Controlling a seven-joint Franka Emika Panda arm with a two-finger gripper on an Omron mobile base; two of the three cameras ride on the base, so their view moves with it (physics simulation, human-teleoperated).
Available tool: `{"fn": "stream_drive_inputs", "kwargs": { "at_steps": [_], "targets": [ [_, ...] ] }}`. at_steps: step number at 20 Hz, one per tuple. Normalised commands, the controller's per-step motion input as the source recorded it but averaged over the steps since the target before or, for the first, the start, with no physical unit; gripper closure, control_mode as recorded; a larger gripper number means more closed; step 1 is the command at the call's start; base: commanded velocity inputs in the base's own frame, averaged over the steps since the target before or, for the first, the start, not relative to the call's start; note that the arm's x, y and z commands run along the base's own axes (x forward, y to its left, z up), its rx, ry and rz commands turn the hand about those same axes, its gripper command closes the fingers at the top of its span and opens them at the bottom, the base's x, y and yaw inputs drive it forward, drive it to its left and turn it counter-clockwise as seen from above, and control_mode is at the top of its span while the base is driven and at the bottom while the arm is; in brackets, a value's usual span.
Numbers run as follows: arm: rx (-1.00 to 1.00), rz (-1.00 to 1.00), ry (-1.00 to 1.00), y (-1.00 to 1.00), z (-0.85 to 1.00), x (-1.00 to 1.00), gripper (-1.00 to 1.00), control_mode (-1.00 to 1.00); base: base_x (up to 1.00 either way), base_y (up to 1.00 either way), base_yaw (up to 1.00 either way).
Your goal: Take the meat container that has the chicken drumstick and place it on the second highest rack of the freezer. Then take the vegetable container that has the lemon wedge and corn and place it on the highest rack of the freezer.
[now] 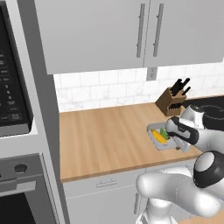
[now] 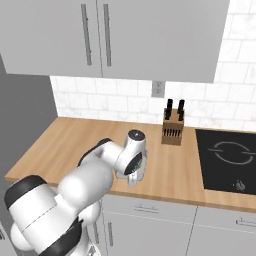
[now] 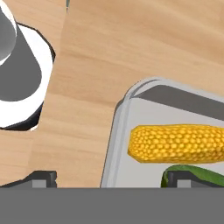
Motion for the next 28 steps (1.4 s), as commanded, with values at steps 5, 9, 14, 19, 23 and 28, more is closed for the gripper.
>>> {"fn": "stream_drive_inputs", "kwargs": {
  "at_steps": [5,9,14,19,23,28],
  "targets": [
    [0.00,0.00,0.00,0.00,-0.26,0.00,-1.00,-1.00,0.00,0.00,0.00],
    [0.00,0.00,0.00,0.00,-0.40,0.00,-1.00,-1.00,0.00,0.00,0.00],
    [0.00,0.00,0.00,0.00,-0.27,0.00,-1.00,-1.00,0.00,0.00,0.00],
    [0.00,0.00,0.04,0.03,-0.23,0.01,1.00,-1.00,0.00,0.00,0.00],
    [0.00,0.00,0.09,0.14,-0.30,0.06,1.00,-1.00,0.00,0.00,0.00],
    [0.00,0.00,0.07,0.02,-0.23,0.01,1.00,-1.00,0.00,0.00,0.00]
  ]
}}
